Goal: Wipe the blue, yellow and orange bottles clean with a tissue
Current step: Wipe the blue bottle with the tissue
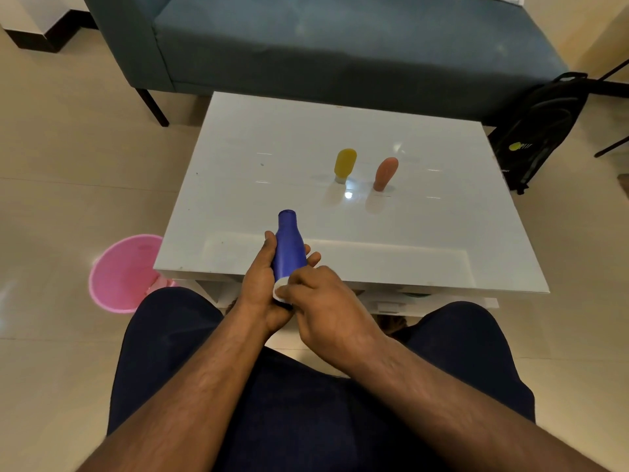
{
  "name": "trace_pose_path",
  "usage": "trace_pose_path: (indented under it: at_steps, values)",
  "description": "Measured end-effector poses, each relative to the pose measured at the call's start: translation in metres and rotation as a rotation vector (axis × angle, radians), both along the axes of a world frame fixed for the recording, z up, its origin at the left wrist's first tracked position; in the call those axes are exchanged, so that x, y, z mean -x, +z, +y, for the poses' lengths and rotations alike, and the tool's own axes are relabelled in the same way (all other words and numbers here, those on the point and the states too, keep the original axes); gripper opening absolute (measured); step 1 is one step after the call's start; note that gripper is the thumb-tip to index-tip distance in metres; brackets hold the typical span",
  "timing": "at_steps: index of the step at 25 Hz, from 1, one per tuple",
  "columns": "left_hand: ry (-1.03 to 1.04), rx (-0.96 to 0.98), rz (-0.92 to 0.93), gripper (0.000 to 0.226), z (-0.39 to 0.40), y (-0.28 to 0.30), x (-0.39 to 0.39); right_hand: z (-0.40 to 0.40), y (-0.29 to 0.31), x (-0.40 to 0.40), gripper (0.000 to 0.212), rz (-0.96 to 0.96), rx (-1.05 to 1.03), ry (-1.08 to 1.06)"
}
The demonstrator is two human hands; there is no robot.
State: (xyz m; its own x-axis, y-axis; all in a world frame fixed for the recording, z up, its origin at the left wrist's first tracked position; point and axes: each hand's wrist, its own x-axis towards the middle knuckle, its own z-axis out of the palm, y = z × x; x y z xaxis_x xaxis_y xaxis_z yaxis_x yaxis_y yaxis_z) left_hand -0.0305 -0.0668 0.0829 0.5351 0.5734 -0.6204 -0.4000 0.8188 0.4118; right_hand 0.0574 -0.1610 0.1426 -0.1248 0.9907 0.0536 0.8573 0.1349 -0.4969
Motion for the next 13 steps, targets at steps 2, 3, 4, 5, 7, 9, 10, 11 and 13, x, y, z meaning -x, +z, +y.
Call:
trace_pose_path:
  at_steps: [2,3,4,5,7,9,10,11,13]
  values:
    - [0.021,0.013,-0.007,0.059,0.000,-0.001,0.000,0.008,-0.007,-0.012,0.027,0.053,-0.024,-0.122]
    - [0.024,0.019,-0.015,0.060,0.000,-0.002,0.001,0.012,-0.008,-0.015,0.026,0.068,-0.021,-0.179]
    - [0.020,0.025,-0.021,0.061,0.001,-0.003,0.001,0.015,-0.008,-0.013,0.026,0.060,-0.018,-0.197]
    - [0.015,0.033,-0.019,0.063,0.001,-0.003,0.001,0.016,-0.006,-0.007,0.026,0.033,-0.028,-0.171]
    - [0.018,0.036,-0.015,0.063,0.002,-0.004,0.001,0.008,-0.002,0.005,0.028,-0.034,-0.024,-0.041]
    - [0.054,0.038,-0.021,0.062,0.002,-0.005,0.002,0.001,-0.002,0.000,0.030,-0.033,-0.046,0.024]
    - [0.069,0.047,-0.030,0.061,0.003,-0.005,0.003,0.002,-0.005,-0.007,0.030,0.000,-0.059,0.000]
    - [0.078,0.055,-0.028,0.059,0.003,-0.005,0.003,0.005,-0.009,-0.012,0.029,0.050,-0.066,-0.068]
    - [0.089,0.053,-0.020,0.056,0.003,-0.002,0.002,0.010,-0.012,-0.014,0.026,0.132,-0.046,-0.192]
